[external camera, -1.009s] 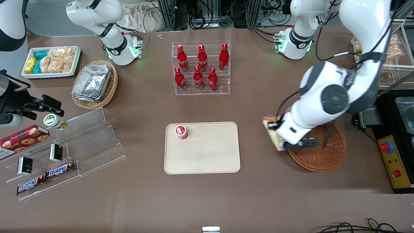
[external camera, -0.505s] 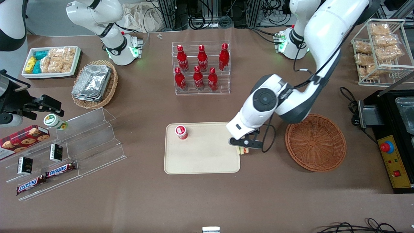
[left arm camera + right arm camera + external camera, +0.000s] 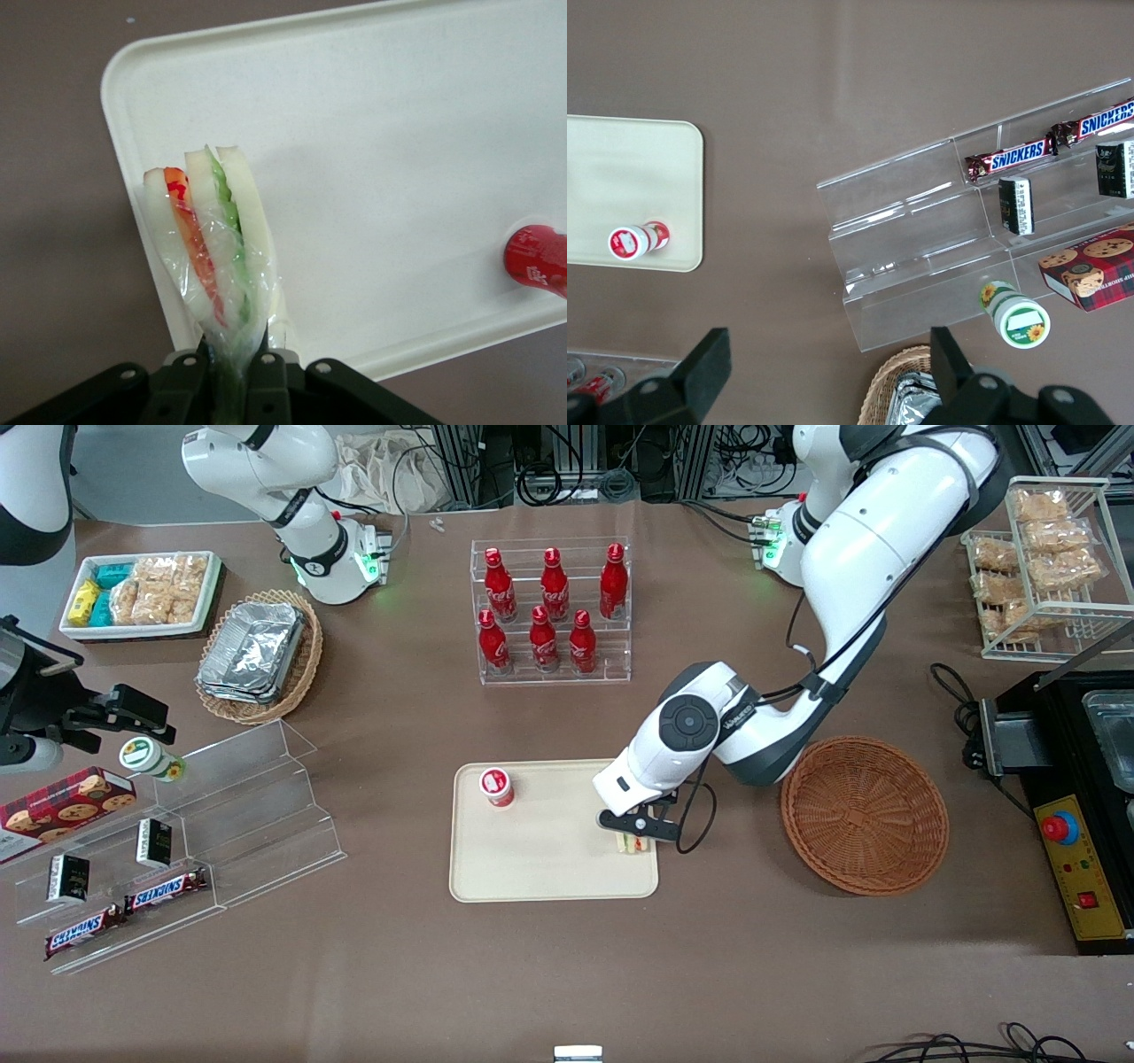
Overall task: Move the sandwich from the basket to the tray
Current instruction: 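Lower the sandwich onto the tray and open the left gripper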
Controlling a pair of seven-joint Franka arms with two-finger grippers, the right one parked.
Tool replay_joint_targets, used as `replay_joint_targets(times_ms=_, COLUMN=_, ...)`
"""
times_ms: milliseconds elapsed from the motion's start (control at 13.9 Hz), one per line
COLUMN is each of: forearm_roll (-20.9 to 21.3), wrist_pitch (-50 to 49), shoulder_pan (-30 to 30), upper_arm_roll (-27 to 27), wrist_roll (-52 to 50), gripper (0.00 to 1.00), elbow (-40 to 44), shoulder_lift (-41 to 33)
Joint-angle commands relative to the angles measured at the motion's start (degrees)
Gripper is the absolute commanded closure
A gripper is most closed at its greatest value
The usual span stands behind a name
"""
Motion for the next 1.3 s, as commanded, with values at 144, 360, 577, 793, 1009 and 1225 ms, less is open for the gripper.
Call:
replay_joint_targets(times_ms=144, forearm_roll=0.8, wrist_pitch=1.0, shoulder_pan=-0.6, upper_arm_roll=0.2, wrist_roll=-1.2, gripper=0.79, elbow=1.5, shoulder_lift=2.6)
replay_joint_targets(times_ms=360, forearm_roll=0.6, wrist_pitch=0.7, shoulder_pan=-0.3, upper_arm_roll=0.3, wrist_roll=-1.5, gripper=0.00, elbow=1.4, shoulder_lift=2.3)
replay_joint_targets(times_ms=577, forearm_roll=0.2, wrist_pitch=-1.3, shoulder_pan=0.4, upper_arm_roll=0.2, wrist_roll=-2.2, gripper=0.00, elbow=1.1, shoulder_lift=1.6)
replay_joint_targets(times_ms=793, forearm_roll=-3.1, wrist_pitch=-10.7, shoulder_pan=3.4, upper_arm_roll=-1.0, wrist_roll=-2.4, gripper=0.00, elbow=1.4, shoulder_lift=-1.2)
replay_joint_targets(times_ms=1009, forearm_roll=-5.7, wrist_pitch=-21.1, shoulder_pan=6.2, upper_arm_roll=-1.6, wrist_roll=-1.3, gripper=0.00, elbow=1.5, shoulder_lift=-7.1)
replay_joint_targets(times_ms=1225, forearm_roll=-5.8, wrist_pitch=-30.2, shoulder_pan=6.8, upper_arm_roll=-1.2, wrist_roll=1.4, gripper=0.00, elbow=1.5, shoulder_lift=-13.8)
